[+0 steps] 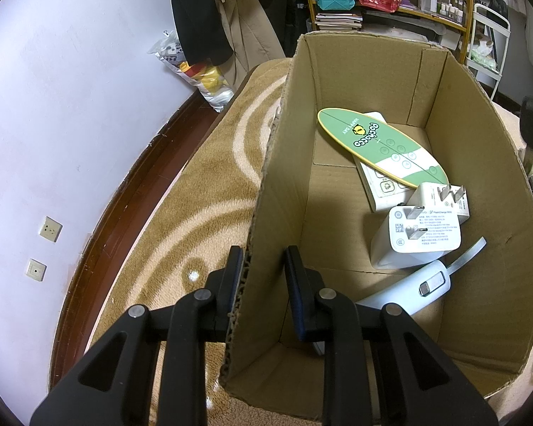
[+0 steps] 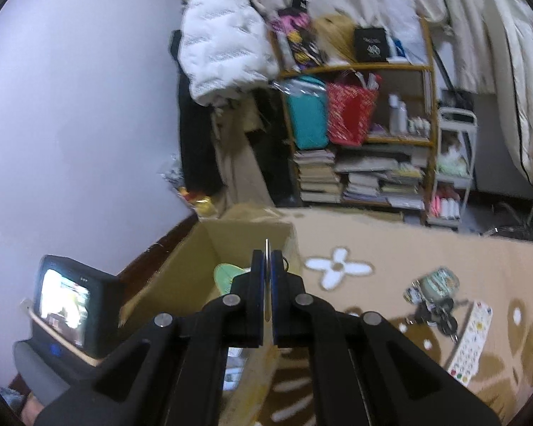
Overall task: Organize rigid objects
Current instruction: 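Carry the yellow-tagged key over the box and release it inside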
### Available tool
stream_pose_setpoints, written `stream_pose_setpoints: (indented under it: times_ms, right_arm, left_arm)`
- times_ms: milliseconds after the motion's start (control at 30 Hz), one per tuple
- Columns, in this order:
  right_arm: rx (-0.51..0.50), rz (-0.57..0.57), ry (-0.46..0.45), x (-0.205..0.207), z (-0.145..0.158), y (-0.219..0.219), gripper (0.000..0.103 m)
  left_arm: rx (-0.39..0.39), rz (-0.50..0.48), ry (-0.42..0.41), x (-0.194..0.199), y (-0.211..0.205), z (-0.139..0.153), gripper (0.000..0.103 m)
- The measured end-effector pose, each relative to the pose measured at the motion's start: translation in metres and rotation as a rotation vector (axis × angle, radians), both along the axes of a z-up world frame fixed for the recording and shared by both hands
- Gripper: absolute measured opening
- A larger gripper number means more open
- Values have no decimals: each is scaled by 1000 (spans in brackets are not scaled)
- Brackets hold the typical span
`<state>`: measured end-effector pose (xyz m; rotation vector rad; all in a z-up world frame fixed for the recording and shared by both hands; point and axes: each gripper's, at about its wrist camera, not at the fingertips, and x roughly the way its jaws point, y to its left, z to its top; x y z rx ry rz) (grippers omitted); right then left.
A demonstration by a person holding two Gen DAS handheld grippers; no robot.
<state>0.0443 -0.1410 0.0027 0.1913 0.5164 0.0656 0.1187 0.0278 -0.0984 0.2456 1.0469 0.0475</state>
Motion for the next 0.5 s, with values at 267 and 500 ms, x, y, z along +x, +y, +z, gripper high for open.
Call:
stream_pose_setpoints:
  times_ms: [267,500]
  right_arm:
    - [-5,62,-30,-4,7,23,4]
    - [-2,107,-63,-8,15,37,4]
  left_arm:
    - [1,0,0,0,0,0,23]
    - [0,0,1,-1,2,1,23]
